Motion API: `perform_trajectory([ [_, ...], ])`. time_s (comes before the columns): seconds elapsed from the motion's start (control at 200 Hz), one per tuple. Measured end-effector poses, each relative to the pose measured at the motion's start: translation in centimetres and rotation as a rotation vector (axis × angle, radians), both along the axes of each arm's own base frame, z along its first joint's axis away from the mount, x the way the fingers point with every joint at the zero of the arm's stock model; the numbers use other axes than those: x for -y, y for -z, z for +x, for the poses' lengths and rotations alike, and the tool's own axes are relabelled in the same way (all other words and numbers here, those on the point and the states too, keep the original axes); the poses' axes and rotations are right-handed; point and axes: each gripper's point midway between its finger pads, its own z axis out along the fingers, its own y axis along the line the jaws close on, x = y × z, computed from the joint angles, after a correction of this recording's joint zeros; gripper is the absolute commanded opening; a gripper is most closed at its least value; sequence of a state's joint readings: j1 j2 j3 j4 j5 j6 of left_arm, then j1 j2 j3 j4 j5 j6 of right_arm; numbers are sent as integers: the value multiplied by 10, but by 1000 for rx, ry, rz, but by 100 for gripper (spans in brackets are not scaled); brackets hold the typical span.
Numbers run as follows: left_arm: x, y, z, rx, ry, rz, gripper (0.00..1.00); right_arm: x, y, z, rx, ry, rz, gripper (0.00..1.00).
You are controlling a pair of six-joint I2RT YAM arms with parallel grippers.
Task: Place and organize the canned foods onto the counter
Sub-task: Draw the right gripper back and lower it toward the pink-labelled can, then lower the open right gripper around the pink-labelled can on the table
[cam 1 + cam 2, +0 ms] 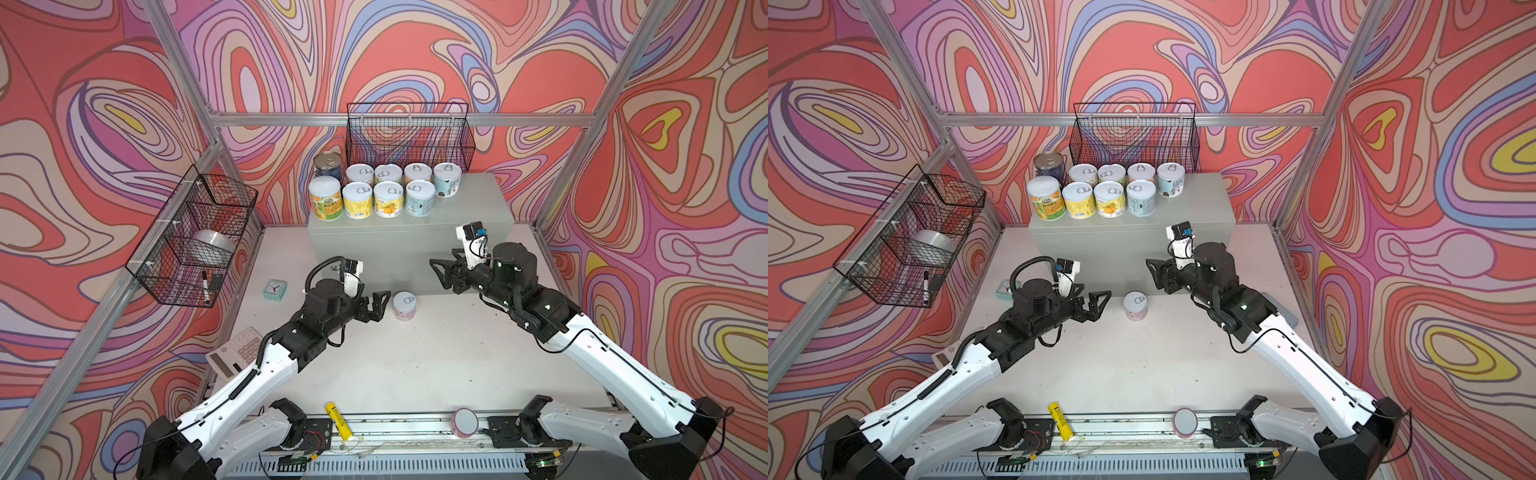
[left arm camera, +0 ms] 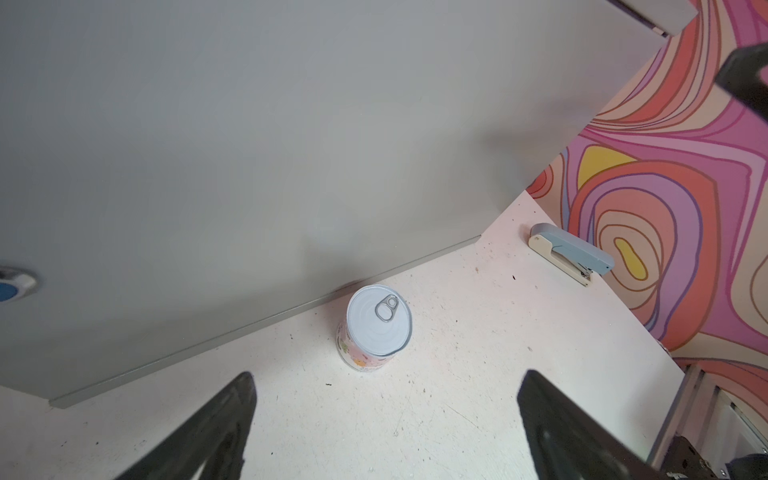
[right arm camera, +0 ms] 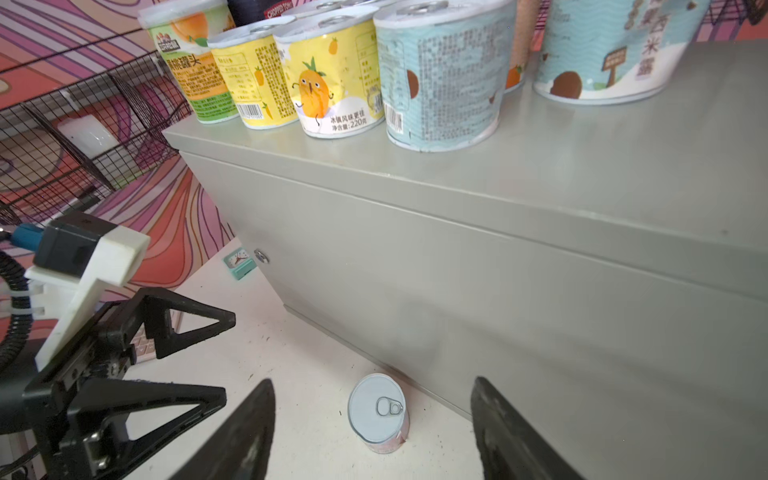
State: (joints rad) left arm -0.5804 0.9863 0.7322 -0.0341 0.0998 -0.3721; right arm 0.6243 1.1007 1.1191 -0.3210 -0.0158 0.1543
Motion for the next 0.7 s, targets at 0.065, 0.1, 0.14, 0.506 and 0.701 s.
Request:
perform_trajectory([
  [0.065, -2, 3, -1, -1, -8, -1, 100, -4, 17, -8, -17, -16, 6, 81],
  [0.1, -4, 5, -2, -4, -12, 0, 100, -8, 29, -13, -32, -29, 4, 81],
  [0.14, -5, 8, -4, -7, -16, 3, 100, -12, 43, -19, -50, -44, -2, 81],
  [0.506, -17, 11, -10, 5, -56, -5, 100, -8, 153, -42, -153, -1, -35, 86],
  [0.701, -20, 29, -12, -34, -69, 9, 100, -15, 195, -37, -210, 30, -53, 94],
])
